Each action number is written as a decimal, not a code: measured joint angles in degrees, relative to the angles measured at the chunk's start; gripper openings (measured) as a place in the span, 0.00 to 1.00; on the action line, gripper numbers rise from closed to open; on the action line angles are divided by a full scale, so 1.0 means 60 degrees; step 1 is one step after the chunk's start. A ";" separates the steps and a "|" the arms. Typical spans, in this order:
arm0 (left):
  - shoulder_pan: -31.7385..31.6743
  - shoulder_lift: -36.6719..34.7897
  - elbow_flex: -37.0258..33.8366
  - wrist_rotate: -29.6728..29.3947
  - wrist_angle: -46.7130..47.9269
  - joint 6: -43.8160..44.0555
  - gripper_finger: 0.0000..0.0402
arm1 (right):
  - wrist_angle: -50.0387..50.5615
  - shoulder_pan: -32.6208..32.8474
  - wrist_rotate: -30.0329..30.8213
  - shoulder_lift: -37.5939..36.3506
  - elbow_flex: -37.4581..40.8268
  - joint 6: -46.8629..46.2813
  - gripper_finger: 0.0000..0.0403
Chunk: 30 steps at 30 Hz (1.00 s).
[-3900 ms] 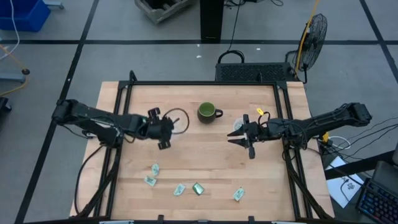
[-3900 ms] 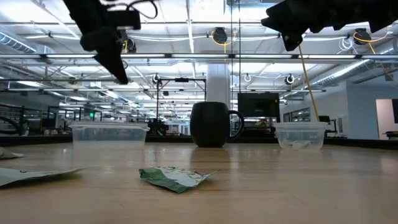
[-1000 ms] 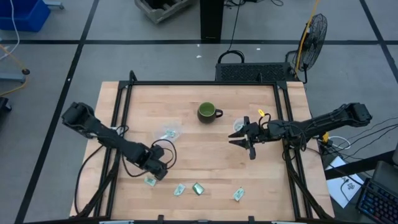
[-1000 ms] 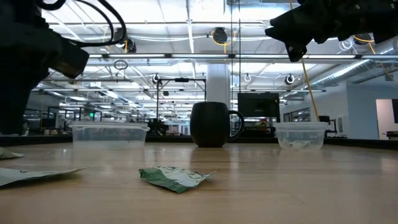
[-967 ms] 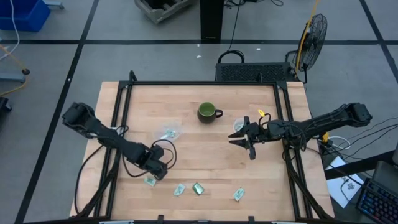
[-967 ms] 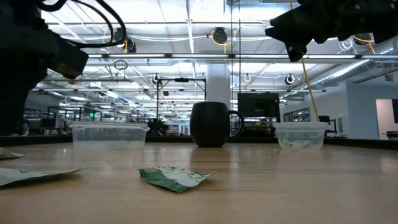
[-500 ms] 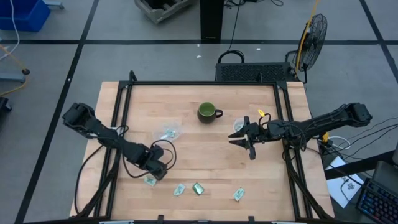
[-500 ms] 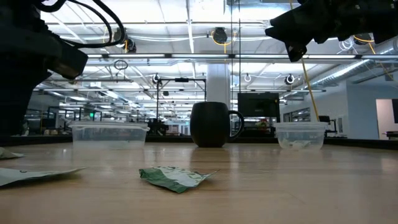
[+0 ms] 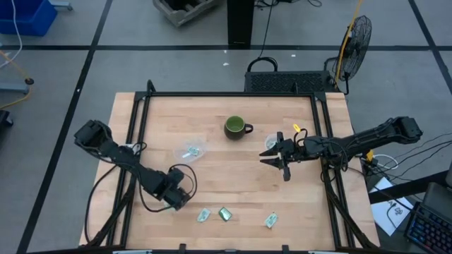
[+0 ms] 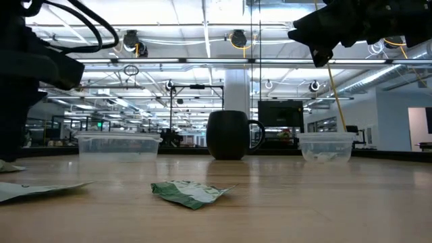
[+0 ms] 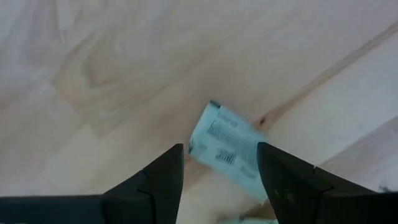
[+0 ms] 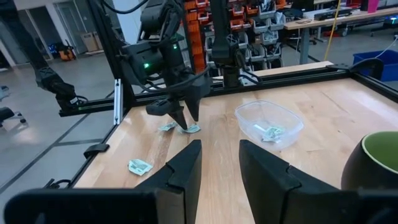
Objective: Pick and place Stevia / Truvia into bins
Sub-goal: Put the green stevia packet into the left transparent container
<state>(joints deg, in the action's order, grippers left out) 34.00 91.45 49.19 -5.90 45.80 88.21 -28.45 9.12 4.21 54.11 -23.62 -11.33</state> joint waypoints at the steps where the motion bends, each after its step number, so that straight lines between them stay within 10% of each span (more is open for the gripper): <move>1: 0.0000 0.0011 0.0000 -0.0188 0.0007 0.0088 0.52 | 0.0000 -0.0002 0.0000 0.0000 0.0000 -0.0003 0.25; 30: 0.0918 0.0791 -0.0127 -0.0911 -0.0594 0.2321 0.52 | -0.0004 -0.0001 0.0000 0.0003 -0.0004 -0.0248 0.25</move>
<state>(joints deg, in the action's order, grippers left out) 39.51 96.20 48.42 -11.36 42.24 102.13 -28.47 9.11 4.21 54.13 -23.64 -12.82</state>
